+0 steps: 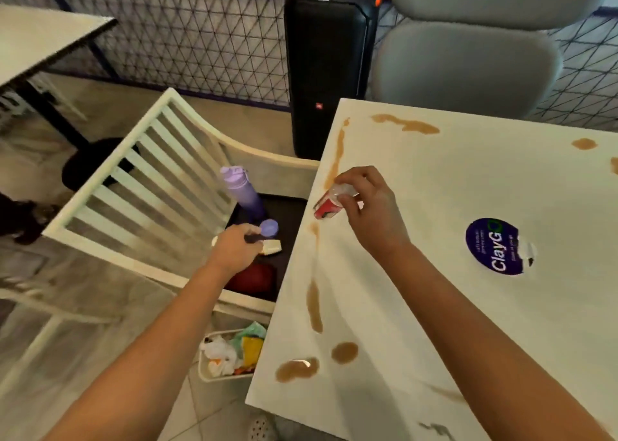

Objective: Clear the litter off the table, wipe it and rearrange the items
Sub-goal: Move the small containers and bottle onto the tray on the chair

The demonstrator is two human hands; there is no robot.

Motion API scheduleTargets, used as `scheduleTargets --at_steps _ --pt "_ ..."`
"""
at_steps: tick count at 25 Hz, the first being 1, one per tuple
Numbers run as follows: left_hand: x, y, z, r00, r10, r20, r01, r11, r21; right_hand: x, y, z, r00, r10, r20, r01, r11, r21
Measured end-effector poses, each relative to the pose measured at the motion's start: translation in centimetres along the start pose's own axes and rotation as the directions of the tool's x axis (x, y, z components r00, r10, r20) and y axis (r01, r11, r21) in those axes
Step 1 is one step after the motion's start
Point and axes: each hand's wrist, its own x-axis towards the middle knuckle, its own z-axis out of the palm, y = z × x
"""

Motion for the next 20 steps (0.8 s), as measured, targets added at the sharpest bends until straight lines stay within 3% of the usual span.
scheduleTargets --at_steps 4,9,14,20 --pt "-0.5 -9.3 -4.7 0.991 -0.131 0.033 0.131 0.991 0.018 -0.8 -4.6 7.9 0.993 0.074 0.090 -0.079 0.996 0.049" --pt "2.0 -17.1 -7.4 0.983 -0.162 0.081 0.150 0.979 0.136 -0.5 -6.3 16.9 0.965 0.170 0.197 -0.170 0.985 -0.019" --pt "6.7 -22.0 -5.8 0.979 -0.155 0.132 0.100 0.932 0.349 2.1 -2.5 25.6 0.918 0.316 0.240 -0.307 0.949 -0.074" --pt "12.4 -25.6 -2.0 0.949 -0.232 0.214 0.090 0.848 0.522 4.9 5.9 32.2 0.872 0.467 0.147 -0.437 0.878 -0.193"
